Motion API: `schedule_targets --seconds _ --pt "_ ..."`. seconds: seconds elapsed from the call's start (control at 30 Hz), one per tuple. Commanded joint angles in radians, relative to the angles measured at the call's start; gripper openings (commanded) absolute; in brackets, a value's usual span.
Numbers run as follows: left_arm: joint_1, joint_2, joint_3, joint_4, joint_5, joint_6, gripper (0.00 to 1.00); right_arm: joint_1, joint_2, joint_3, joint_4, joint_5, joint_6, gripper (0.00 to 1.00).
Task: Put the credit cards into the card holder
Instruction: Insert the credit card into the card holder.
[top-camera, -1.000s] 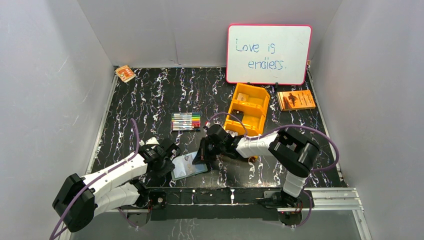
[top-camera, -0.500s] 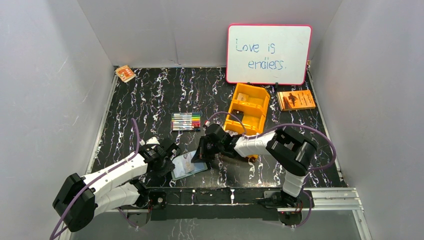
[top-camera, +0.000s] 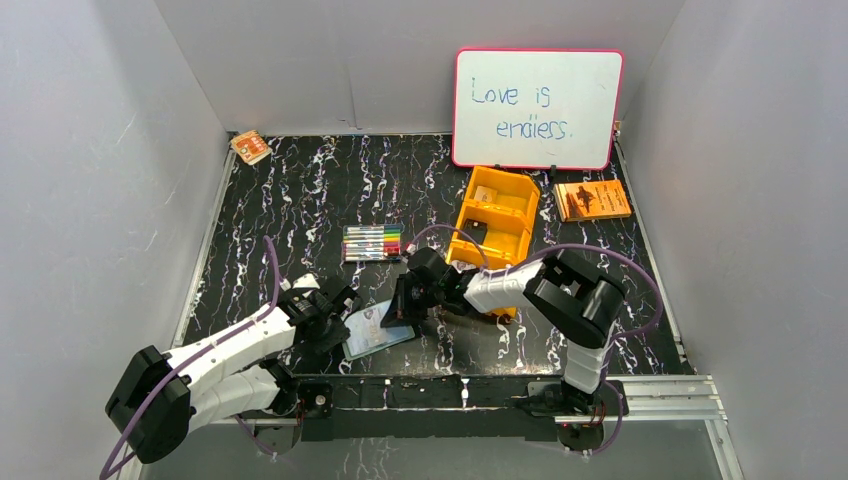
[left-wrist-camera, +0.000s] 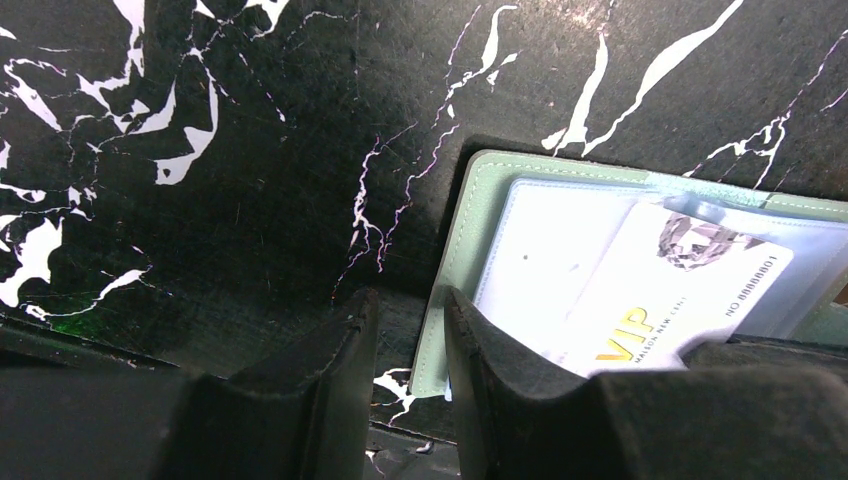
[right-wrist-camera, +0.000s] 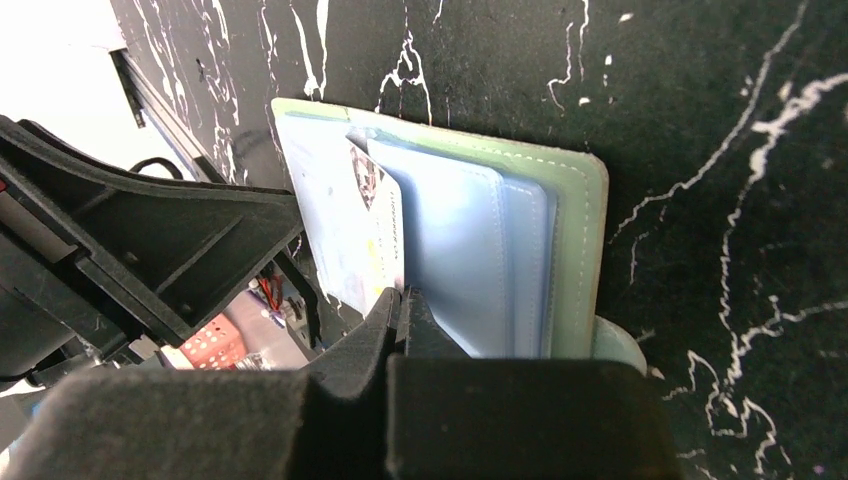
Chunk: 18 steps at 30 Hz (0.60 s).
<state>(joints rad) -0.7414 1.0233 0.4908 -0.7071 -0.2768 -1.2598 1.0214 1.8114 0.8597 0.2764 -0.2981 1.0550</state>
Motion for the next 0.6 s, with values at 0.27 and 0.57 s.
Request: schedule_targets --seconds 0.27,0.57 --pt "0.004 0.034 -0.021 0.036 0.016 -0.007 0.28 0.019 0.039 0.04 0.024 -0.072 -0.053 0.0" --pt "0.003 0.029 -0.018 0.044 0.031 -0.001 0.28 0.036 0.07 0.105 -0.016 -0.057 -0.055 0.0"
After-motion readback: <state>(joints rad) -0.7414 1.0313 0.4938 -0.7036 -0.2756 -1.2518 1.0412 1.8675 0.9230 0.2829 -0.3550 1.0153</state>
